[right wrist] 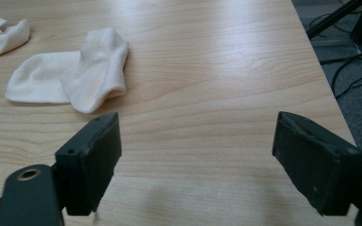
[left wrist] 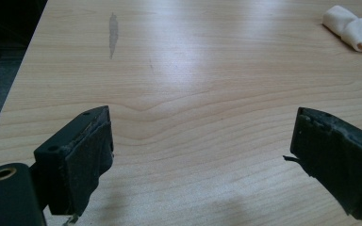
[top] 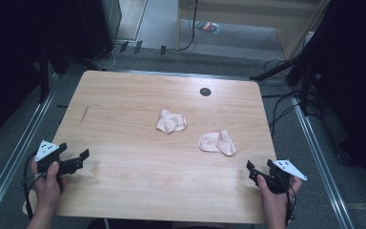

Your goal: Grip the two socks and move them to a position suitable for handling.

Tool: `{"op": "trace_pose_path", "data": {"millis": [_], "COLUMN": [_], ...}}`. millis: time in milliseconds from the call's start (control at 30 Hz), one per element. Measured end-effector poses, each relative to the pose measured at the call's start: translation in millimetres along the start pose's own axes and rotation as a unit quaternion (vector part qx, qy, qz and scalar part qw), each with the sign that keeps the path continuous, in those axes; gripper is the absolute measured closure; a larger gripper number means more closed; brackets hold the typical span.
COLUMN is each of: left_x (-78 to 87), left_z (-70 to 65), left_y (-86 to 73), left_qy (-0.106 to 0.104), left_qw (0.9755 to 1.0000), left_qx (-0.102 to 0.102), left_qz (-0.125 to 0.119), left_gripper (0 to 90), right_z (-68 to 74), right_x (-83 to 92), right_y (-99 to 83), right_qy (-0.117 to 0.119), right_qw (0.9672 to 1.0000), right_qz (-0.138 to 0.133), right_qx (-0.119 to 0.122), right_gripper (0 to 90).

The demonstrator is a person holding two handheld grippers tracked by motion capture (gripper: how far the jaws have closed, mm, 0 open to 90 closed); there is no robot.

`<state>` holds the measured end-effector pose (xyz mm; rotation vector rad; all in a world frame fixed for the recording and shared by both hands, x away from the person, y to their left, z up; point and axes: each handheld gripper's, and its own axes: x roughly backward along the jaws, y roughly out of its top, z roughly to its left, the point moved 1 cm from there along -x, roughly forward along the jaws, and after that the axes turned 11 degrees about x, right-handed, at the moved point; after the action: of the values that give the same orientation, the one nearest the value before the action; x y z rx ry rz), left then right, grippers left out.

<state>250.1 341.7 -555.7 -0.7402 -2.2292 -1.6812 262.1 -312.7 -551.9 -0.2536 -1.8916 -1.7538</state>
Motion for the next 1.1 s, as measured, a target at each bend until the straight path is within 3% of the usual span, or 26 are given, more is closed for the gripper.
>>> {"op": "trace_pose_path", "data": {"millis": [233, 333, 600, 767, 1100], "left_x": [0.1, -0.1, -0.8, -0.7, -1.2], "left_z": [-0.4, 0.0, -0.5, -0.8, -0.7], "left_y": [-0.2, 0.1, 0.2, 0.0, 0.3], "left_qy": [-0.003, -0.003, 0.000, 0.001, 0.000], "left_qw": [1.0000, 1.0000, 1.0000, 1.0000, 1.0000], "left_qx": [-0.001, 0.000, -0.003, -0.005, -0.002], "left_qz": [-0.004, -0.001, 0.001, 0.001, 0.003], "left_gripper": [7.0, 7.0, 7.0, 7.1, 7.1], "right_z": [4.6, 14.8, 42.3, 60.1, 82.4], "right_x": [2.4, 4.6, -1.0, -14.5, -46.1], "right_y": [4.4, 13.5, 42.0, 55.9, 67.0], "right_qy": [0.004, 0.010, 0.042, 0.072, 0.074], "right_qw": [0.9999, 0.9996, 0.9983, 0.9964, 0.9941], "right_qz": [-0.011, -0.017, -0.029, -0.014, 0.026], "right_qx": [0.006, 0.020, 0.028, 0.042, 0.075], "right_gripper": [18.6, 20.7, 25.8, 25.8, 27.3]}}
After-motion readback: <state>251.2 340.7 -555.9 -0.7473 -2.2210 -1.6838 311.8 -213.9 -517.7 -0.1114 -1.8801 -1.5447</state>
